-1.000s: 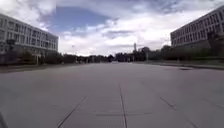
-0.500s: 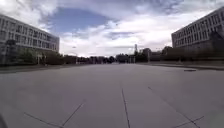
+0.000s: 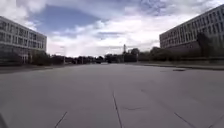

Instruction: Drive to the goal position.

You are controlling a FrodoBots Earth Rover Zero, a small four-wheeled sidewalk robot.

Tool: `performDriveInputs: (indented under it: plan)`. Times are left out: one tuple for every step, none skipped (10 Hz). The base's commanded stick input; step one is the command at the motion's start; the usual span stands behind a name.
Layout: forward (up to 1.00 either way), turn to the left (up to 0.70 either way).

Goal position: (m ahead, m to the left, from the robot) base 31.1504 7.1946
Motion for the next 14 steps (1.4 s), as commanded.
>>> performDriveInputs:
  plan:
    - [0.7,0.0]
    - [0.7,0.0]
    - [0.7,0.0]
    - [0.7,0.0]
    - [0.7,0.0]
    - [0.7,0.0]
    - [0.7,0.0]
    - [0.7,0.0]
    - [0.7,0.0]
    - [0.7,0.0]
    - [0.7,0.0]
    - [0.7,0.0]
    - [0.7,0.0]
    - [0.7,0.0]
